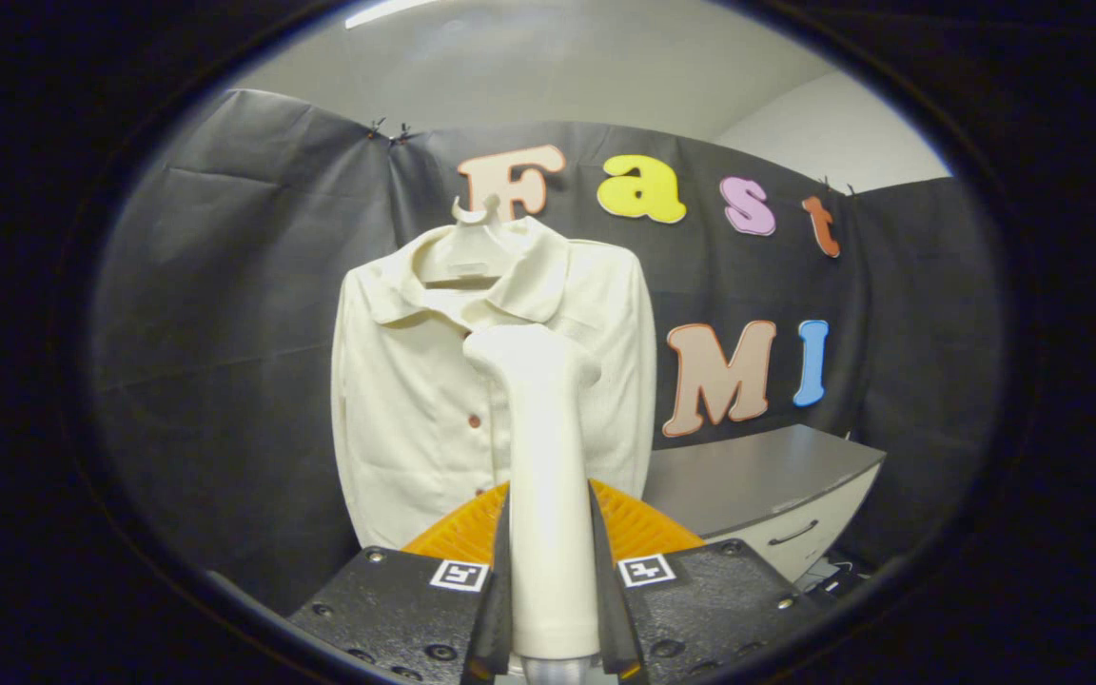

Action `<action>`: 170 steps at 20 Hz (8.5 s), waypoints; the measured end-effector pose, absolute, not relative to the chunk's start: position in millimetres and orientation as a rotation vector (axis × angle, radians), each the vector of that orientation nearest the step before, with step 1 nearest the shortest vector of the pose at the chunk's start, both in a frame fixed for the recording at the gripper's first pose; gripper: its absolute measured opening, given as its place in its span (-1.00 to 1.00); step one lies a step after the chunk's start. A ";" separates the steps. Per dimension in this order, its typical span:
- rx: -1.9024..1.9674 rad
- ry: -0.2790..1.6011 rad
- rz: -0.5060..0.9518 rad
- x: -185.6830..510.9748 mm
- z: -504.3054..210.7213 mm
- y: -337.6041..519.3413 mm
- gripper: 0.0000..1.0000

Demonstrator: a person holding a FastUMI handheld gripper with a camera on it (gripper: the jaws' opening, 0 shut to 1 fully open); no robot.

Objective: Iron the clothes twice with a garment steamer, once on the left side and once on the right side.

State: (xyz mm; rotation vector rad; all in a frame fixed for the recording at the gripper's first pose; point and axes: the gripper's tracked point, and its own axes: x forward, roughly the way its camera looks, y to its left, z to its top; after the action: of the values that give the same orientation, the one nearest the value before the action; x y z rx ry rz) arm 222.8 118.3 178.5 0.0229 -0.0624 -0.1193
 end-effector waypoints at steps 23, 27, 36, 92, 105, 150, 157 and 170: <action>-0.130 0.071 -0.115 336.9 83.7 212.7 -0.32; -0.133 0.120 -0.105 339.9 46.5 214.9 -0.32; -0.051 0.308 -0.080 330.2 -50.1 214.8 -0.35; 0.047 0.170 -0.161 341.5 94.6 71.0 -0.36; 0.066 0.373 -0.155 342.1 -18.3 62.0 -0.36; 0.120 0.439 -0.149 184.0 -63.5 107.2 -0.35; 0.119 0.210 -0.076 152.6 42.7 107.1 -0.35; 0.123 0.037 -0.035 44.0 63.9 36.3 -0.36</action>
State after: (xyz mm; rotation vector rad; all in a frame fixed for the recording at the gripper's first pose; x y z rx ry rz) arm 44.0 36.3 63.9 0.1233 0.0366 -0.0346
